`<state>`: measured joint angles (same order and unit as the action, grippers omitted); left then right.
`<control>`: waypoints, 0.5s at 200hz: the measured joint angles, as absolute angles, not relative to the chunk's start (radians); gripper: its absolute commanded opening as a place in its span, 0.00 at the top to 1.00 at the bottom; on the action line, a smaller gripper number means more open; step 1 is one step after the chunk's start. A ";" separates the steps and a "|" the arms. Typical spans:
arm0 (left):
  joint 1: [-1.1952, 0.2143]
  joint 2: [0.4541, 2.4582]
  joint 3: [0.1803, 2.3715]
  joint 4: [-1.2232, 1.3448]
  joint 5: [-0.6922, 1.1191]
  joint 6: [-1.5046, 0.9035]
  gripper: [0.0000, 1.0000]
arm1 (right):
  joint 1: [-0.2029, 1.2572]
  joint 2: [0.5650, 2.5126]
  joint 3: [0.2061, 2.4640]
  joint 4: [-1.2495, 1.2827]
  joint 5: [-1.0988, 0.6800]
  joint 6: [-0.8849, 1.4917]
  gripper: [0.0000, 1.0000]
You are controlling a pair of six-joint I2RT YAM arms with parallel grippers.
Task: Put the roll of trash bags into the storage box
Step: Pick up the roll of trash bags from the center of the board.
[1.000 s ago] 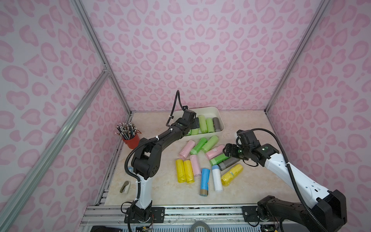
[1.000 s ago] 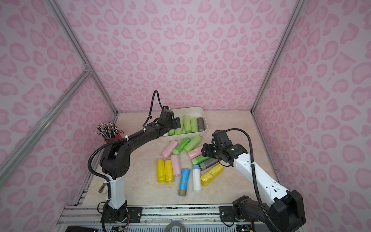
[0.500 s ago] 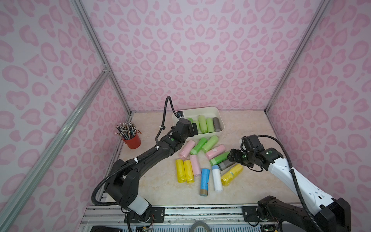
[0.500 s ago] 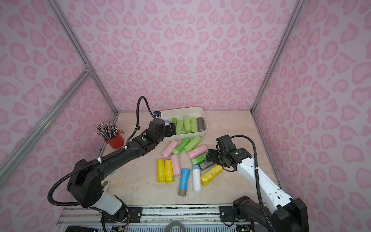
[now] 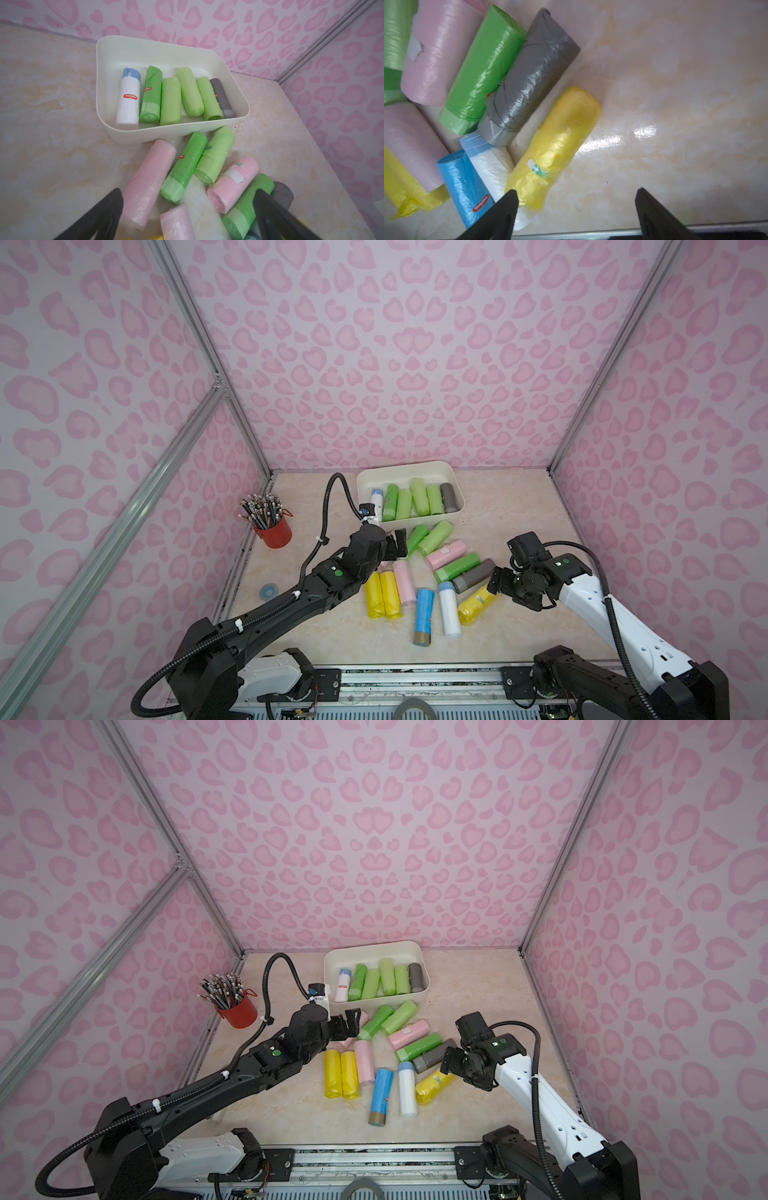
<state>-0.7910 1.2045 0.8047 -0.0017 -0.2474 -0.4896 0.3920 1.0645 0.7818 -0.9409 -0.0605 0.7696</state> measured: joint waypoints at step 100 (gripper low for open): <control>-0.793 1.182 0.766 0.081 -0.220 -0.503 0.00 | 0.478 1.152 0.648 -0.725 -0.109 0.991 0.09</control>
<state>-0.7929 1.1816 0.7662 0.0807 -0.2195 -0.5034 0.4782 1.1522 0.6476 -0.7250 -0.1085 0.9913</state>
